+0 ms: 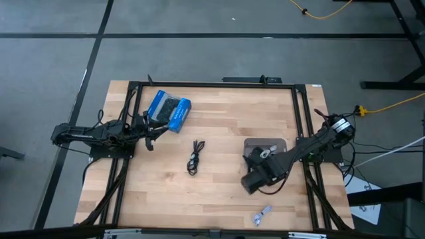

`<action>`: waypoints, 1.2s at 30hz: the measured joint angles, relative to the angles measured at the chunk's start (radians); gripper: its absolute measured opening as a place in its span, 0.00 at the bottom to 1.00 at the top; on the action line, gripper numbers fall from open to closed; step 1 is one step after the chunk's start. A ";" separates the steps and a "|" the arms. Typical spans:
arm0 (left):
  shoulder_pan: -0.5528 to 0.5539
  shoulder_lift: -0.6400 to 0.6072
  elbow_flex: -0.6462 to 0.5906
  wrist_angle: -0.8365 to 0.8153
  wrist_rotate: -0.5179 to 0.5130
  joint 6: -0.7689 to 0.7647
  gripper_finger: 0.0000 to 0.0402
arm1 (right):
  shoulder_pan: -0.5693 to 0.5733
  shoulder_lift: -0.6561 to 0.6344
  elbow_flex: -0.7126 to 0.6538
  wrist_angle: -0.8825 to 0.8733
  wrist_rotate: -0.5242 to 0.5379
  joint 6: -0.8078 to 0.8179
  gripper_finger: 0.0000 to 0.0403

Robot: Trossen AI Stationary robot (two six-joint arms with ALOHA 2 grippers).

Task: Pick and place USB-C Cables
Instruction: Put the light purple charger cable into the black bin

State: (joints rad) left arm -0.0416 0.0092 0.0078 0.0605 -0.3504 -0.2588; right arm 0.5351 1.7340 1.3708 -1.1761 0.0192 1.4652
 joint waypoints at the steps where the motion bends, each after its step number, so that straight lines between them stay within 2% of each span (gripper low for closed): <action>1: 0.000 0.000 0.000 0.000 0.000 0.000 0.33 | 0.011 0.000 0.000 0.050 -0.038 0.000 0.18; 4: 0.000 0.000 0.000 0.000 0.000 0.000 0.33 | 0.058 0.000 0.000 0.208 -0.082 0.000 0.18; 8: 0.000 0.000 0.000 0.000 0.000 0.000 0.33 | 0.139 0.000 0.000 0.327 -0.028 0.003 0.17; 13: 0.000 0.000 0.000 0.000 0.000 0.000 0.33 | 0.247 0.000 0.000 0.330 0.083 0.120 0.16; 20: 0.000 0.000 0.000 0.000 0.000 0.000 0.33 | 0.365 0.002 -0.011 0.321 0.116 0.135 0.16; 26: 0.000 0.000 0.000 0.000 0.000 0.000 0.33 | 0.413 0.031 -0.011 0.390 0.300 0.179 0.16; 36: 0.000 0.000 0.000 0.004 -0.001 0.000 0.33 | 0.448 0.132 -0.011 0.488 0.233 0.178 0.16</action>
State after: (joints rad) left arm -0.0414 0.0093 0.0074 0.0647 -0.3511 -0.2588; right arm 0.9835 1.8658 1.3602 -0.6879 0.2523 1.6432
